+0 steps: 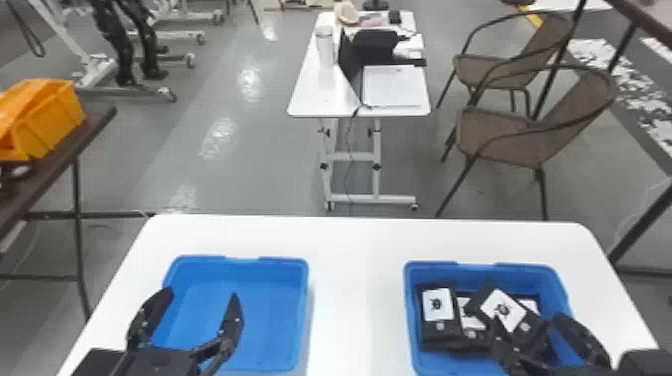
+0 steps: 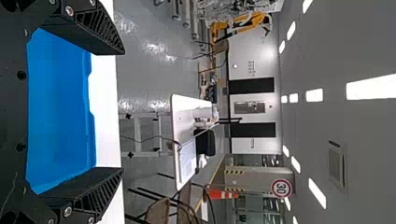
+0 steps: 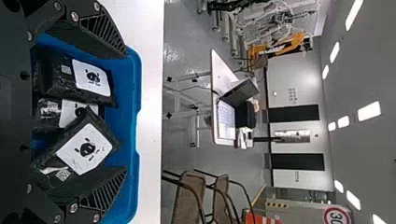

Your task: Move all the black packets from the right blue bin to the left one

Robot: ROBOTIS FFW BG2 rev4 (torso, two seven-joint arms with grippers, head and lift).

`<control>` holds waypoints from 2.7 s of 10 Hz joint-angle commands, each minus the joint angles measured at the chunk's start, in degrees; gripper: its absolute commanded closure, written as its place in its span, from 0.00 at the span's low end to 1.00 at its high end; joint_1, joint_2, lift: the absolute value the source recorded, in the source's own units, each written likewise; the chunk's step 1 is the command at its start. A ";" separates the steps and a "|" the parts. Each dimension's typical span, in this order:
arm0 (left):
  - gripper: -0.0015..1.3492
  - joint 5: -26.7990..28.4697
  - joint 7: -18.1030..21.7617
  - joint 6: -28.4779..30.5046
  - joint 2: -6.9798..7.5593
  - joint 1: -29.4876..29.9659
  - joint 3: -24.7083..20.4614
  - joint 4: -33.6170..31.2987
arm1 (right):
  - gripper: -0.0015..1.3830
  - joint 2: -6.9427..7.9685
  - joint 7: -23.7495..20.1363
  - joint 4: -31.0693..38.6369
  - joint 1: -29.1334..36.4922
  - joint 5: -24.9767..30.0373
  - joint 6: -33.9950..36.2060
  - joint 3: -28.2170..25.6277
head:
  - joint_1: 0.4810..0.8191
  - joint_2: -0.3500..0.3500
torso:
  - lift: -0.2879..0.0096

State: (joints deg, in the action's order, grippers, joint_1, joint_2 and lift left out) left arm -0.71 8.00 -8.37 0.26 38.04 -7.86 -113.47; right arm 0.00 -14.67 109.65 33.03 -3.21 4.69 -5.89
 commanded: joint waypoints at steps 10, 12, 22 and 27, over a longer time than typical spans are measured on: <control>0.11 -0.34 0.53 -1.03 -0.41 -1.30 0.22 1.41 | 0.13 -3.87 -1.59 -18.95 -19.67 3.03 20.88 -3.43 | 0.63 0.50 | 0.97; 0.11 -0.34 0.71 -1.30 -0.41 -1.39 0.22 1.67 | 0.12 -4.48 -2.82 -22.37 -22.31 5.58 23.08 -3.43 | 0.63 0.46 | 0.97; 0.11 -0.25 0.79 -1.91 -0.41 -1.56 0.13 2.29 | 0.91 -2.37 -3.88 -20.53 -21.08 -3.29 24.22 -3.07 | 0.63 0.52 | 0.97; 0.10 -1.13 0.71 -2.53 -0.41 -5.43 0.22 3.08 | 0.91 -4.57 -10.91 -5.41 -21.69 -10.85 34.33 2.02 | 0.63 0.61 | 0.97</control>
State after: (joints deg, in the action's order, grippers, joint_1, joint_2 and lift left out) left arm -1.29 8.70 -10.50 0.26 33.69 -7.68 -110.69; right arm -3.61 -25.64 104.15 12.70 -12.48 38.40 -5.52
